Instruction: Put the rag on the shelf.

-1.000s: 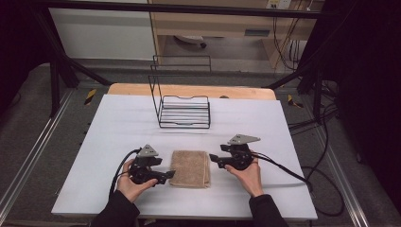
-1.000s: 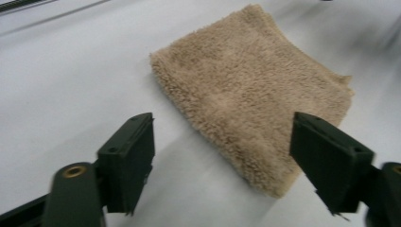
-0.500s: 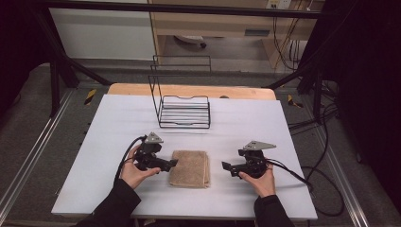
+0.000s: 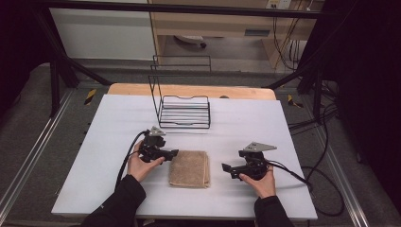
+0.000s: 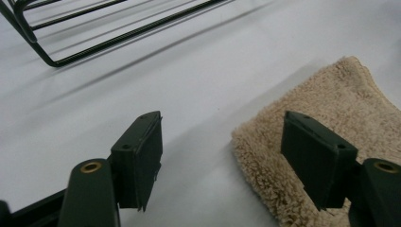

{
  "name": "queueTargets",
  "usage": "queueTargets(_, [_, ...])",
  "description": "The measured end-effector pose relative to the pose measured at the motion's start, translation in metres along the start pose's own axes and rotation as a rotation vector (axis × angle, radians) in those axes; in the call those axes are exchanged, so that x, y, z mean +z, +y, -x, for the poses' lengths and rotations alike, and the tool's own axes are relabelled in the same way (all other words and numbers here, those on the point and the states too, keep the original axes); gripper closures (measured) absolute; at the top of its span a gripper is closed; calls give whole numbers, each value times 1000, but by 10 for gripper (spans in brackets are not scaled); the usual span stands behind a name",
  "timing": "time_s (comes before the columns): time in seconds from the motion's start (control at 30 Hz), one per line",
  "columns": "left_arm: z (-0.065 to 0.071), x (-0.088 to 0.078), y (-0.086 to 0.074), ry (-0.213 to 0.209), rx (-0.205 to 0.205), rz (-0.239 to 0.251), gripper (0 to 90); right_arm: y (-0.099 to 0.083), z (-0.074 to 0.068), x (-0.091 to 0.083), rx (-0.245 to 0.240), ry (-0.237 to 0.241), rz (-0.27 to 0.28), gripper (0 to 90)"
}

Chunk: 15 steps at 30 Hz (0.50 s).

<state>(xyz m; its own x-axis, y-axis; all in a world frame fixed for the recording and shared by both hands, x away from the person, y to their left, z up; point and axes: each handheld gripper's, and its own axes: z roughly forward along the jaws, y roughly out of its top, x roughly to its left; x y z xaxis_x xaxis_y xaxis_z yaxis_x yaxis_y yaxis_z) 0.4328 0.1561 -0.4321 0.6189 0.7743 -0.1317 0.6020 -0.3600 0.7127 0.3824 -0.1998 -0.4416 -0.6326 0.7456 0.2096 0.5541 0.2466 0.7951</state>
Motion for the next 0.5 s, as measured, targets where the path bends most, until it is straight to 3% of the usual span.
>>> queueTargets(0.03, [0,1,0,1,-5,3,374,0,0,0,-4,-3,-1,51])
queueTargets(0.27, [2,9,-2,-30,-44,0,524,-2,-1,2,-5,0,-15,53])
queueTargets(0.5, [6,14,-3,-39,-34,-34,656,-1,-1,2,-8,4,-7,54])
